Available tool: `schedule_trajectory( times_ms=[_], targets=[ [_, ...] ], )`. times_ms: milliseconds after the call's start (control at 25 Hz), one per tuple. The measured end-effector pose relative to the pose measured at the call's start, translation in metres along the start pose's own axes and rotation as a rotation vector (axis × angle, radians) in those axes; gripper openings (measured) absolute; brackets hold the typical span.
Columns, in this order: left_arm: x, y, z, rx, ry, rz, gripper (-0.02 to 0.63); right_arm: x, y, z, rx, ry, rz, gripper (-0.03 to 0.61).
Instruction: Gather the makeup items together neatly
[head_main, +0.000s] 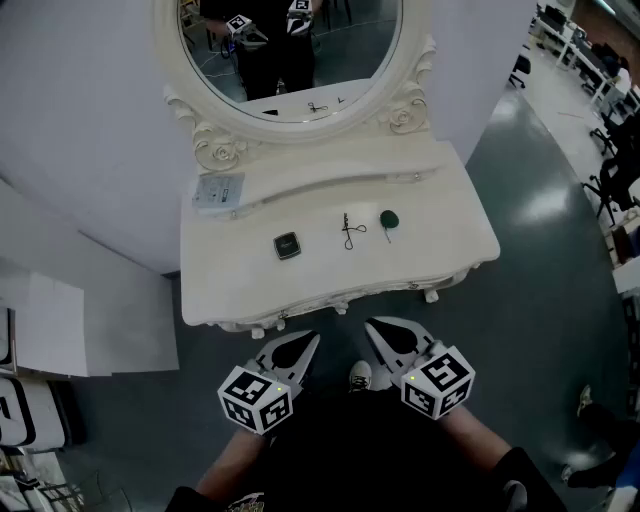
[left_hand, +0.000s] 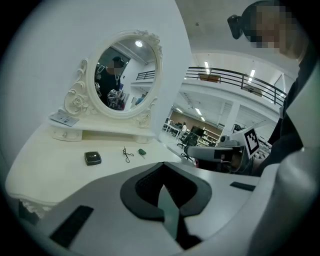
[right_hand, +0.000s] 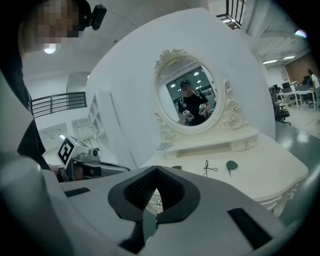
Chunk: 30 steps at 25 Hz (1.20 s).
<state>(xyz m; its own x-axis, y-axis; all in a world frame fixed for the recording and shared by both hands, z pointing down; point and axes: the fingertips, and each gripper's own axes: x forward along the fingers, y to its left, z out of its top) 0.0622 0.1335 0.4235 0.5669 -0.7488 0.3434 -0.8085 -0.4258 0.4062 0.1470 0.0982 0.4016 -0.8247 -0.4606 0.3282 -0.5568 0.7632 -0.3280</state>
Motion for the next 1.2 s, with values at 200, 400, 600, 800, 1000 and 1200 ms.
schedule_trajectory(
  times_ms=[200, 400, 600, 800, 1000, 1200],
  targets=[
    [0.001, 0.0, 0.001, 0.006, 0.0, -0.003, 0.008, 0.001, -0.001, 0.001, -0.002, -0.005, -0.002, 0.029],
    [-0.001, -0.001, 0.002, 0.011, -0.004, -0.003, 0.008, 0.002, 0.0, 0.001, -0.003, -0.01, -0.001, 0.029],
    [0.0, 0.0, 0.002, 0.007, -0.001, 0.0, 0.008, 0.002, -0.001, 0.006, -0.005, -0.03, 0.012, 0.029],
    [0.001, -0.002, 0.0, 0.003, 0.003, 0.007, 0.008, 0.0, -0.007, 0.004, 0.006, -0.03, 0.009, 0.029],
    [0.002, 0.0, 0.0, 0.008, 0.0, 0.044, 0.008, -0.004, -0.014, 0.006, 0.008, -0.028, 0.015, 0.029],
    [0.001, -0.003, 0.003, 0.016, -0.013, 0.086, 0.008, -0.008, -0.019, 0.007, -0.003, -0.026, 0.029, 0.029]
  ],
)
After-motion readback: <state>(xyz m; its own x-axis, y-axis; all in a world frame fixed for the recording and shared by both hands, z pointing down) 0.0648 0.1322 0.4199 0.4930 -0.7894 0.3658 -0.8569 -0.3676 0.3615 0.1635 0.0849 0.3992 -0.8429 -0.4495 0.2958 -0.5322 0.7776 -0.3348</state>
